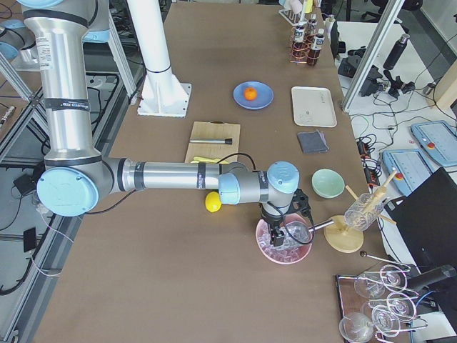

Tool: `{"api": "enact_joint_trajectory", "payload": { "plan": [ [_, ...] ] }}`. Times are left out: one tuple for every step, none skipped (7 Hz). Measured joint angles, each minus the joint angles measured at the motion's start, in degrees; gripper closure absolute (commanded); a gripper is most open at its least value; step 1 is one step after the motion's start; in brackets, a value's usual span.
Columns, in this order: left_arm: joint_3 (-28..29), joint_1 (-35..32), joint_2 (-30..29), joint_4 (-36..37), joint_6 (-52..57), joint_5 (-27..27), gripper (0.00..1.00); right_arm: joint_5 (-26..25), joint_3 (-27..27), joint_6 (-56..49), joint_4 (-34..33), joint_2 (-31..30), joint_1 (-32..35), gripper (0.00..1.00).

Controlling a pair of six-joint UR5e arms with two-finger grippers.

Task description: Pick orange to plate

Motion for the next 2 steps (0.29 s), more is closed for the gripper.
{"api": "enact_joint_trajectory", "payload": {
  "plan": [
    [-0.6, 0.4, 0.0, -0.1, -1.9, -0.3, 0.02, -0.2, 0.0, 0.2, 0.0, 0.5, -0.8, 0.00],
    [-1.8, 1.4, 0.0, -0.1, -4.9, -0.4, 0.02, -0.3, 0.1, 0.3, 0.1, 1.1, -1.3, 0.00]
  ]
}}
